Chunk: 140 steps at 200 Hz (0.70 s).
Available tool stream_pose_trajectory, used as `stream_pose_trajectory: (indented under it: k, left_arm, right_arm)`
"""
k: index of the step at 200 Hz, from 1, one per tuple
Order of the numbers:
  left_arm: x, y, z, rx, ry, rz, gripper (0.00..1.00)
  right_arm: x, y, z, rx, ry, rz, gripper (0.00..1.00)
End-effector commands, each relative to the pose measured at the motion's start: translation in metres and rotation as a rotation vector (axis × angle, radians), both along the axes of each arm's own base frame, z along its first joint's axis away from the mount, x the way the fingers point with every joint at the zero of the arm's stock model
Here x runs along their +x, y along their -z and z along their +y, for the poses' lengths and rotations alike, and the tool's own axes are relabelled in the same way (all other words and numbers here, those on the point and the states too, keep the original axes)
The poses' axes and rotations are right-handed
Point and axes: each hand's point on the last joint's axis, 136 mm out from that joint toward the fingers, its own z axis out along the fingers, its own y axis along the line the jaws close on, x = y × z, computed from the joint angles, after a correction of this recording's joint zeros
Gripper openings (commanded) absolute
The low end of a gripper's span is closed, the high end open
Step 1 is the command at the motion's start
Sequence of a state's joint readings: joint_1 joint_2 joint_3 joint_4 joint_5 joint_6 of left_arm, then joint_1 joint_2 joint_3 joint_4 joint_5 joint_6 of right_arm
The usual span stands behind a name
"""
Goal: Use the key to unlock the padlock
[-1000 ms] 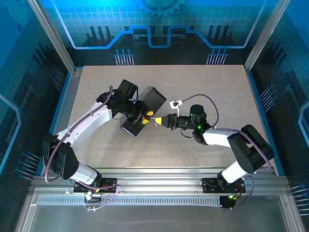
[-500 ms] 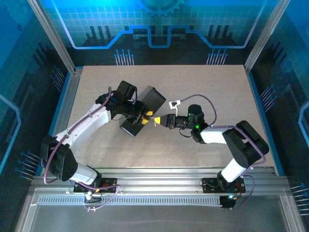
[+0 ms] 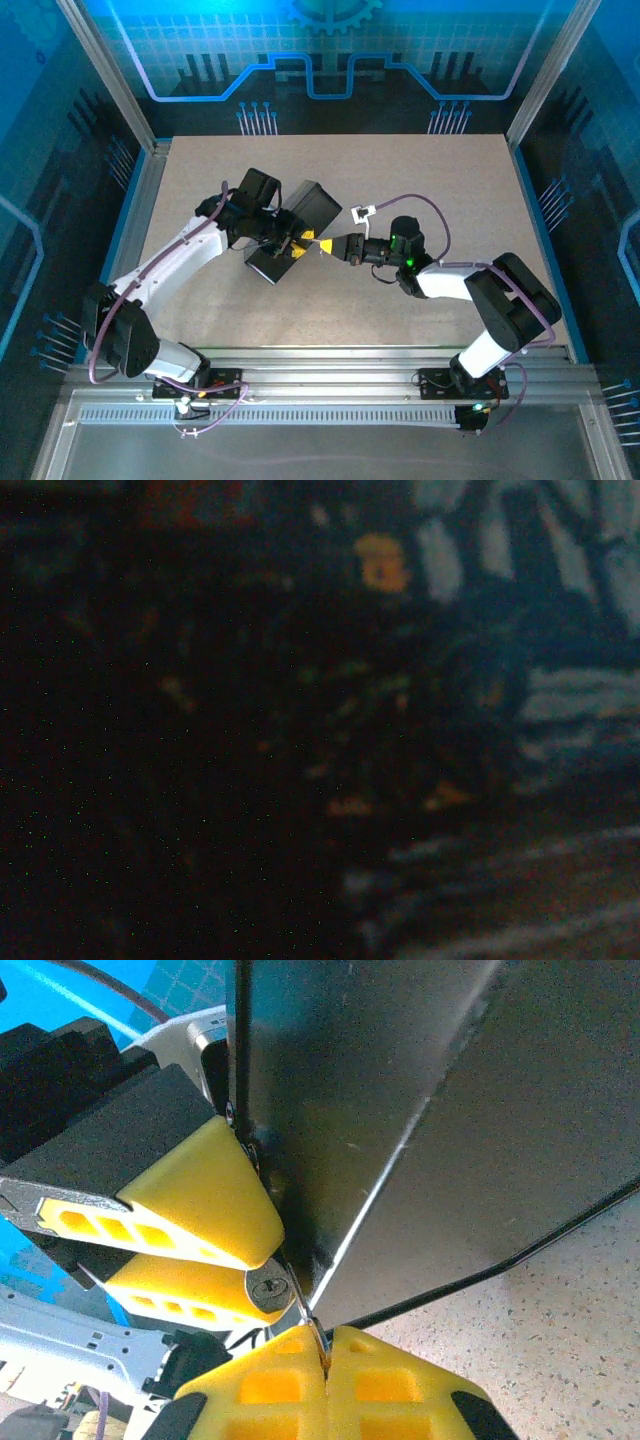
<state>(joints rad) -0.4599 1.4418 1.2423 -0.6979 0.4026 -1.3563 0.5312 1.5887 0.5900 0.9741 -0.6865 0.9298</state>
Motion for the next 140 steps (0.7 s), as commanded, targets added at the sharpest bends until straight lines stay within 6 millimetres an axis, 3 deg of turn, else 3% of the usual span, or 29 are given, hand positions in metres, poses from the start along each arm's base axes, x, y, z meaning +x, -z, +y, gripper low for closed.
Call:
stream_pose_trajectory:
  k: [1, 63, 140]
  left_arm:
    - [0.007, -0.027, 0.001, -0.050, -0.002, -0.096, 0.00]
    - [0.007, -0.027, 0.002, -0.052, -0.007, -0.098, 0.00]
    - [0.006, -0.028, 0.002, -0.061, -0.009, -0.101, 0.00]
  right_arm:
    - [-0.013, -0.004, 0.005, 0.000, -0.036, -0.044, 0.00]
    - [-0.019, -0.013, 0.012, 0.020, -0.066, -0.063, 0.00]
    - [-0.008, -0.011, 0.015, 0.040, -0.040, -0.040, 0.00]
